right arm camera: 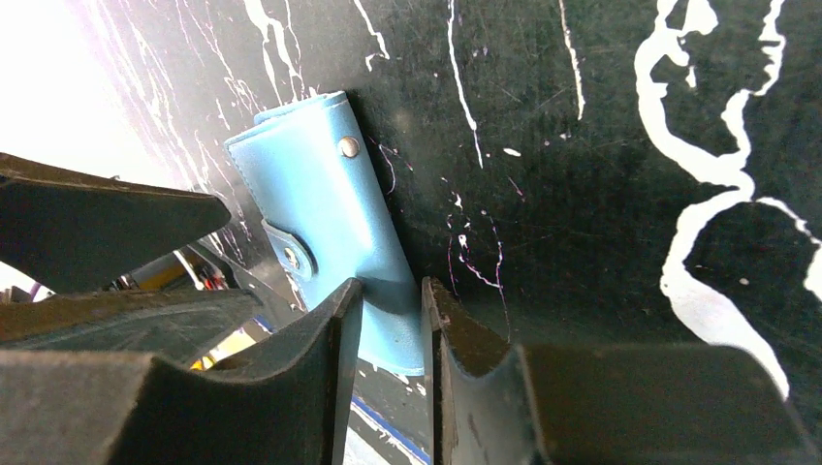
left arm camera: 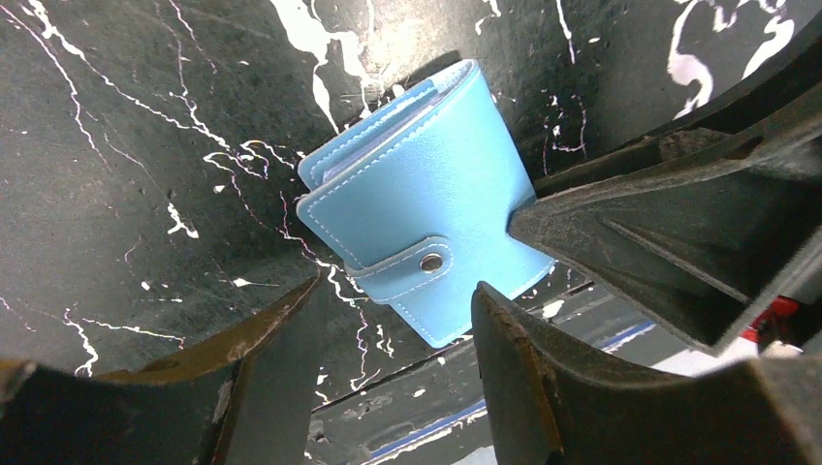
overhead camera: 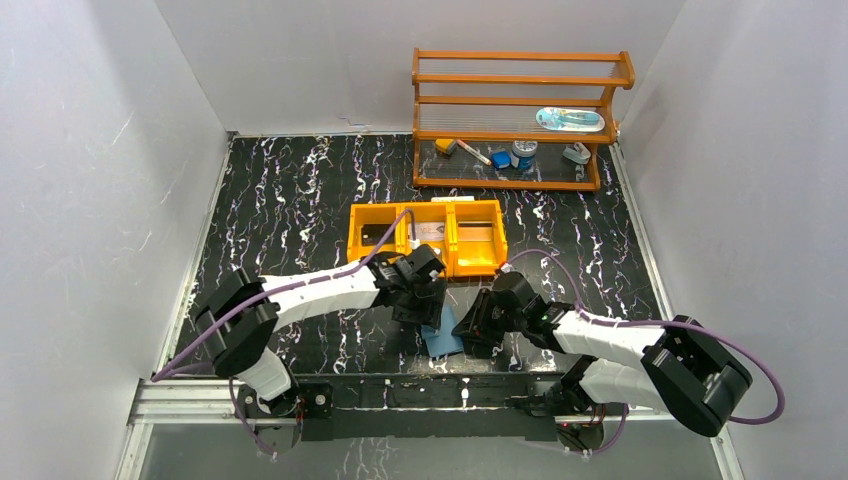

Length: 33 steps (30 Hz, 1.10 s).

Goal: Take the credit cards out of the card holder

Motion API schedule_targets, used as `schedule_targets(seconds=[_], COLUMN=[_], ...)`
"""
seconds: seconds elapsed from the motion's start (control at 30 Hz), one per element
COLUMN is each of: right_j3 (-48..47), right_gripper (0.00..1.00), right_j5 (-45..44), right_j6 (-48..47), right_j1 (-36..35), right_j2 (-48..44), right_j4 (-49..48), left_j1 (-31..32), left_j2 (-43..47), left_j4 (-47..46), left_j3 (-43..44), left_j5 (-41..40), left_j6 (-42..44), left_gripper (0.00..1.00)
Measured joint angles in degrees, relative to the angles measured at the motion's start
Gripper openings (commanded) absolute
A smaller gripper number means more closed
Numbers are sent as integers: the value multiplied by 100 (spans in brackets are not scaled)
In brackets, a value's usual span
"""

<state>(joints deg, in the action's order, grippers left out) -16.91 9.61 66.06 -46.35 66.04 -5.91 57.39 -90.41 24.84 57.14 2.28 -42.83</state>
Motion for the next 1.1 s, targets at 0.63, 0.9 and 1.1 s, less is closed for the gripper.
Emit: schedule_targets(seconds=[0.63, 0.9, 1.1], right_j3=[181, 181, 120], right_gripper=[40, 48, 44], right_j5=[0, 81, 302], right_j6=[278, 282, 186], right_j1=[0, 0, 20], right_j2=[-68, -13, 188], right_j4=[-295, -404, -619], left_j1=[627, 739, 750], left_j2=[-1034, -1056, -964], left_j4=[964, 1012, 868], left_j3=[927, 953, 820], left_j5=[-953, -1233, -1257], left_j6=[-129, -199, -229], left_gripper=[42, 27, 18])
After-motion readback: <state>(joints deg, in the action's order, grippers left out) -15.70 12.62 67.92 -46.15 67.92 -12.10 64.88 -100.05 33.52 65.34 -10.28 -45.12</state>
